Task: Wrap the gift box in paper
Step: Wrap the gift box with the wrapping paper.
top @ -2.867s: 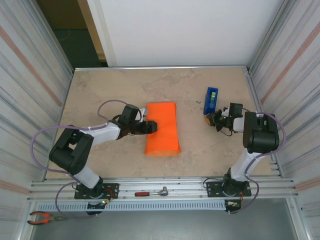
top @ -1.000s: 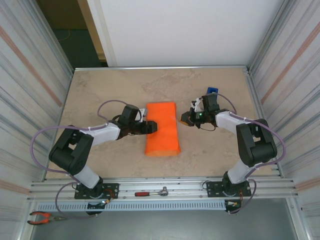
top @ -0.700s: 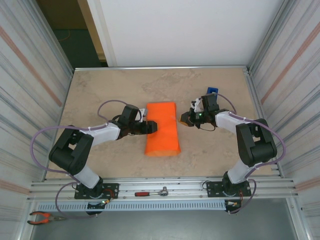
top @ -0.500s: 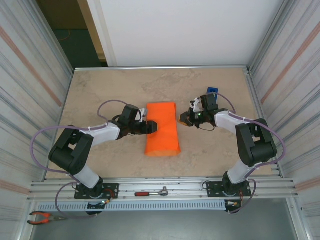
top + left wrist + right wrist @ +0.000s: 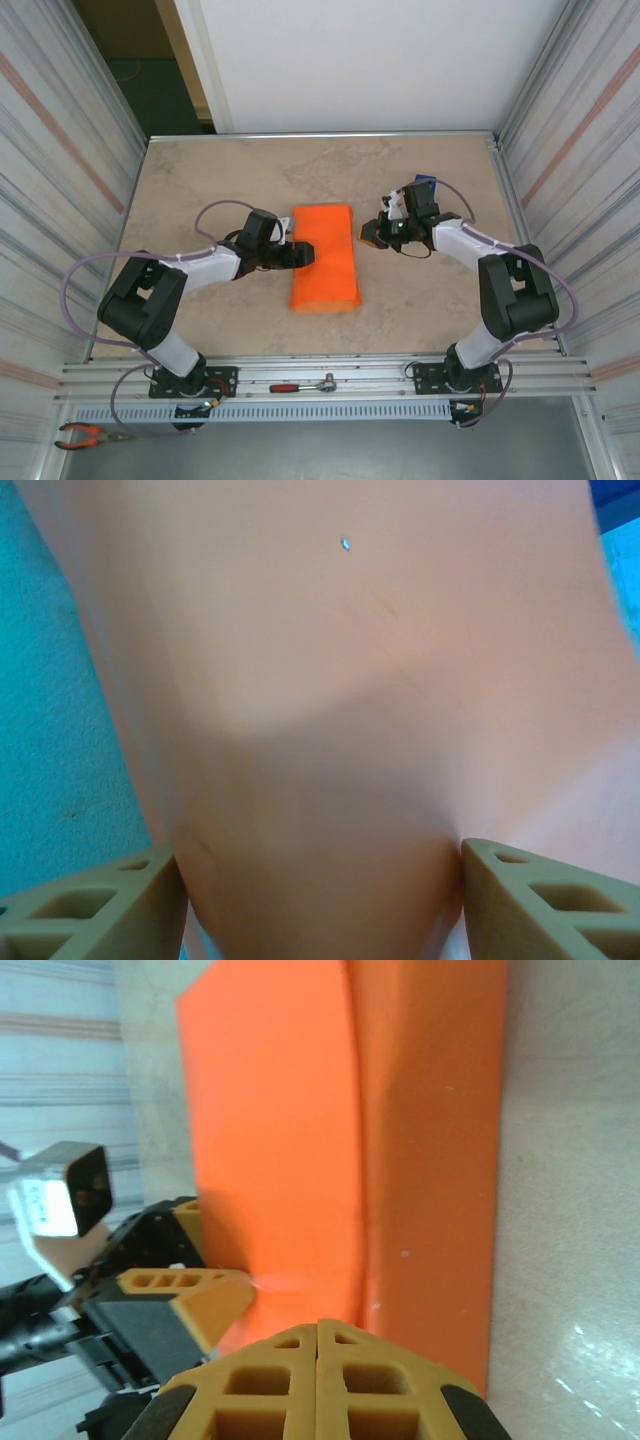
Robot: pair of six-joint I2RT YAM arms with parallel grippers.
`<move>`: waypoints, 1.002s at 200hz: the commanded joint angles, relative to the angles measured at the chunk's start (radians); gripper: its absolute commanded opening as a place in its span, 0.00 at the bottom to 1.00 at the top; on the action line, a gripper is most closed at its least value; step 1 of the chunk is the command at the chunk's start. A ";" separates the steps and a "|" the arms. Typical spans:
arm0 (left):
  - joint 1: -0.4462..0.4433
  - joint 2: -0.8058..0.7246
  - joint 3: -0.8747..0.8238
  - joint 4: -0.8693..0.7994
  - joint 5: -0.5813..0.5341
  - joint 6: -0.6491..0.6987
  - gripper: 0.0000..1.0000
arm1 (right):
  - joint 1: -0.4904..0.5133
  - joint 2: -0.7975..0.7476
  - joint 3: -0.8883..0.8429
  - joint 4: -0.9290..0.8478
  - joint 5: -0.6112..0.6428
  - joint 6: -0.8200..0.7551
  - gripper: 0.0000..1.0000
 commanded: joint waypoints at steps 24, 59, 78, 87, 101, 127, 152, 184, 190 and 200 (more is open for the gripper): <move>-0.018 0.072 -0.069 -0.160 -0.099 0.024 0.67 | 0.017 -0.071 0.085 -0.085 0.012 -0.052 0.00; -0.019 0.071 -0.071 -0.159 -0.099 0.024 0.67 | 0.039 -0.071 0.103 -0.095 0.013 -0.053 0.00; -0.019 0.073 -0.067 -0.161 -0.099 0.024 0.67 | 0.052 -0.064 0.102 -0.084 0.011 -0.046 0.00; -0.018 0.072 -0.066 -0.160 -0.097 0.025 0.67 | 0.058 -0.061 0.101 -0.079 0.011 -0.044 0.00; -0.019 0.072 -0.066 -0.161 -0.099 0.024 0.67 | 0.065 -0.056 0.099 -0.080 0.013 -0.044 0.00; -0.018 0.072 -0.067 -0.160 -0.098 0.024 0.67 | 0.064 -0.039 0.089 -0.083 0.020 -0.052 0.00; -0.018 0.071 -0.069 -0.159 -0.098 0.025 0.67 | 0.063 -0.012 0.082 -0.093 0.032 -0.072 0.00; -0.019 0.072 -0.069 -0.157 -0.097 0.023 0.67 | 0.058 0.027 0.082 -0.123 0.066 -0.112 0.00; -0.018 0.072 -0.069 -0.156 -0.097 0.022 0.67 | 0.058 0.034 0.084 -0.137 0.079 -0.125 0.00; -0.019 0.072 -0.070 -0.155 -0.098 0.022 0.67 | 0.058 0.044 0.087 -0.154 0.108 -0.142 0.00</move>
